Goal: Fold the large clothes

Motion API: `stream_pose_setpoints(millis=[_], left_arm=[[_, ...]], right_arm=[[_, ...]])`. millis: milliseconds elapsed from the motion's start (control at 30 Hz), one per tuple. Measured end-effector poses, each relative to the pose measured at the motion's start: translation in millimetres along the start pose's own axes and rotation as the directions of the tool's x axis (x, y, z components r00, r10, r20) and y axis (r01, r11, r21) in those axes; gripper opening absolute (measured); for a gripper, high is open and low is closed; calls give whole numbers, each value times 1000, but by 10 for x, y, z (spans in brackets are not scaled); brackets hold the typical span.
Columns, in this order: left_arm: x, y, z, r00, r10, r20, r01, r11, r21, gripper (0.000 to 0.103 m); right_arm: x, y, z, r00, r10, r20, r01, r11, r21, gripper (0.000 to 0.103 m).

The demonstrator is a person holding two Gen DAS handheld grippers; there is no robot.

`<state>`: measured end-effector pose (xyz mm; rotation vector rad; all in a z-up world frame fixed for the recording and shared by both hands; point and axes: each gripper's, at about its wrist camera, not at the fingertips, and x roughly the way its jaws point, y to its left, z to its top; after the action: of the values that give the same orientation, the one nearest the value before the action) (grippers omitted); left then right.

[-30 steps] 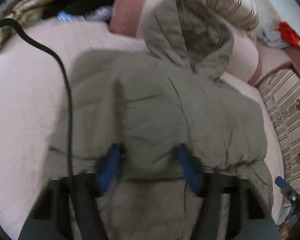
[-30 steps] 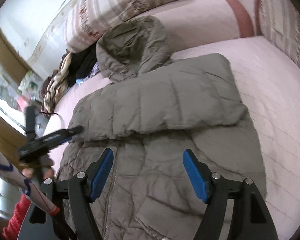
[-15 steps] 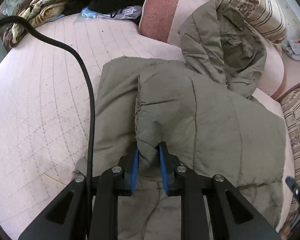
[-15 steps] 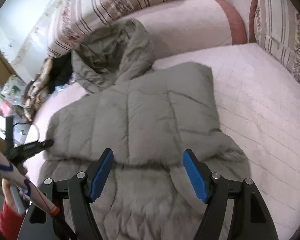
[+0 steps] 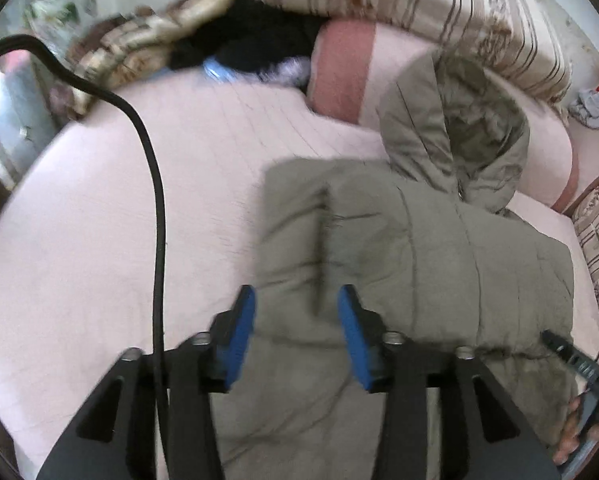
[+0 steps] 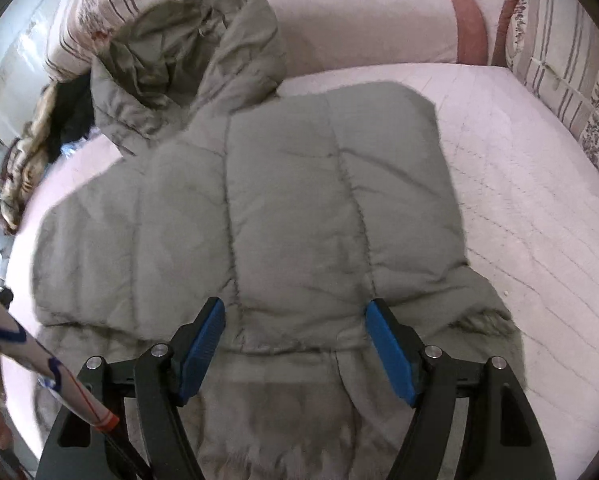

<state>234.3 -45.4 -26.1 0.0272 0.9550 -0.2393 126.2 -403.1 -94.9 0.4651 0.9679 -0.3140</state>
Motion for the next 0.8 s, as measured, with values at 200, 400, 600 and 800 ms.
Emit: stream_pose_setpoints(millis=[200, 400, 600, 800], left_arm=[[-267, 469, -289, 988, 140, 69, -139, 990, -27, 58], [-61, 765, -437, 984, 171, 40, -169, 984, -58, 58], [17, 983, -409, 991, 129, 27, -126, 988, -91, 58], [121, 1091, -319, 995, 98, 4, -97, 989, -115, 58]], right_arm=[[-413, 199, -46, 999, 28, 24, -28, 999, -30, 78], [-530, 747, 88, 1000, 24, 17, -22, 995, -99, 78], [-420, 1241, 595, 999, 34, 29, -31, 996, -81, 78], [-164, 1745, 1502, 993, 78, 87, -81, 996, 30, 80]])
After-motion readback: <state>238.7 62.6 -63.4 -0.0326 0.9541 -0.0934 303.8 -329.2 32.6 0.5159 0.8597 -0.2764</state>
